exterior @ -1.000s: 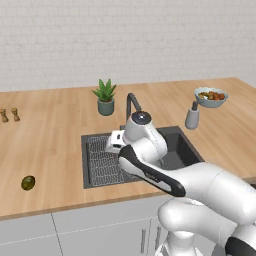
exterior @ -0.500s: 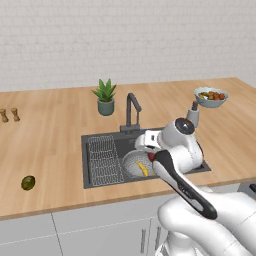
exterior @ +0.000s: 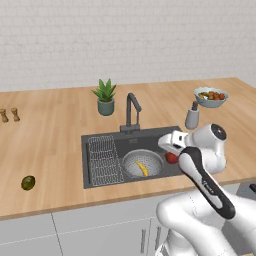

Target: Put the colander in the sink, put the banana, kiwi, apple in the colander, and turn on the sink faucet and pour water over the colander.

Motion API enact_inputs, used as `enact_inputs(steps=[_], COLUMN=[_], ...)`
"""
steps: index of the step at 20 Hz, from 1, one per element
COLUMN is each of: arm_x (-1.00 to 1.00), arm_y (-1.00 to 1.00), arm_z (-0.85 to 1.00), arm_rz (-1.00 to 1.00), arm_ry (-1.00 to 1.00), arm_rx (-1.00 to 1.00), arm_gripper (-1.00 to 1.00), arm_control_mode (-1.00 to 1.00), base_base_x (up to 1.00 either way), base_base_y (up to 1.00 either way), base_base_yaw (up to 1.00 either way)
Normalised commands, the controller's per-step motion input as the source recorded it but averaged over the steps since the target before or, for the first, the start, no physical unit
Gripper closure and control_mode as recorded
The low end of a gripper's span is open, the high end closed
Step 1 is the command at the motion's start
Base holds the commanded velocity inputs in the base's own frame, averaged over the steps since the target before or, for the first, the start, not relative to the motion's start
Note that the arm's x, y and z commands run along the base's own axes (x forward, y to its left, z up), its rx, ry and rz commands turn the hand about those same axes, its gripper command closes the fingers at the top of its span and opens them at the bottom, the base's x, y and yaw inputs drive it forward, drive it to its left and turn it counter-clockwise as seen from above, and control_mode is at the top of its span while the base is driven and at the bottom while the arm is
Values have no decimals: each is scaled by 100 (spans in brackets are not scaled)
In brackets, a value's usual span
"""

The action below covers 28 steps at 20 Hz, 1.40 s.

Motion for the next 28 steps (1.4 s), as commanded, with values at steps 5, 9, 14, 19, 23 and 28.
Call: enact_inputs(steps=[5,9,14,19,23,28], arm_x=[58,62,64,26,17,5], arm_y=[-22,-2,1,4,11,17], arm_z=[2,0,0,-16,-22,-24], arm_rz=[0,0,0,1,0,0], arm_ry=[36,36,11,4,0,1], arm_rx=[11,1,0,0,0,0], arm_gripper=[100,100,100,100,100,100], arm_control_mode=[-100,-100,-100,-100,-100,-100], base_base_x=[0,0,0,0,0,0], base_base_y=[0,0,0,0,0,0], base_base_yaw=[0,0,0,0,0,0])
